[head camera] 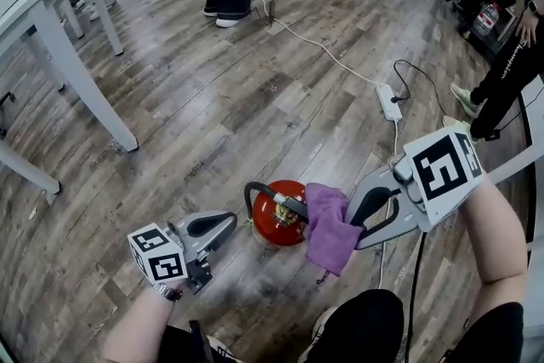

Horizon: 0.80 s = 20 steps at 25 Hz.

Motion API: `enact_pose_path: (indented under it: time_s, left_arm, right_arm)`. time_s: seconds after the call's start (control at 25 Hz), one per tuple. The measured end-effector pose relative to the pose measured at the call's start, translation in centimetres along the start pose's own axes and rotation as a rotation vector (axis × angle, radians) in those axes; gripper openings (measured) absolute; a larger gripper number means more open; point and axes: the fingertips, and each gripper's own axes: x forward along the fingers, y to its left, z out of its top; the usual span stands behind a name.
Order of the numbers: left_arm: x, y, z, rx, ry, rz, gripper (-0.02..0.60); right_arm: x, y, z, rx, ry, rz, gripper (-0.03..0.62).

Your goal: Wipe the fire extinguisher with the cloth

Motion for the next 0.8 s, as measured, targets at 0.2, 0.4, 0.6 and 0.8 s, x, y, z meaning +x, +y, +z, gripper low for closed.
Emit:
enact_pose_path:
  time_s: [0.2, 0.4, 0.6, 0.8]
  left_arm:
    - [0.1, -0.7, 0.1, 0.009, 0.0, -0.008, 0.0]
    - [-0.5, -1.0, 0.6, 0.022, -0.013, 0.001, 0.0]
    - [-0.4, -1.1, 1.5, 0.032, -0.044, 0.006, 0.0]
    - [-0.3, -2.9, 4.0, 0.082, -0.081, -0.048, 0.048]
  right_arm:
    - [0.9, -4.3, 1.0, 0.008, -0.01, 0.013, 0.057]
    - [2.6, -10.6, 2.1, 0.072, -0.028, -0.048, 0.058]
    - [2.7, -13.8, 2.3, 0.111, -0.081, -0.156, 0.058]
    - [-1.9, -13.9, 4.6, 0.167, -0.387, -0.316, 0.058]
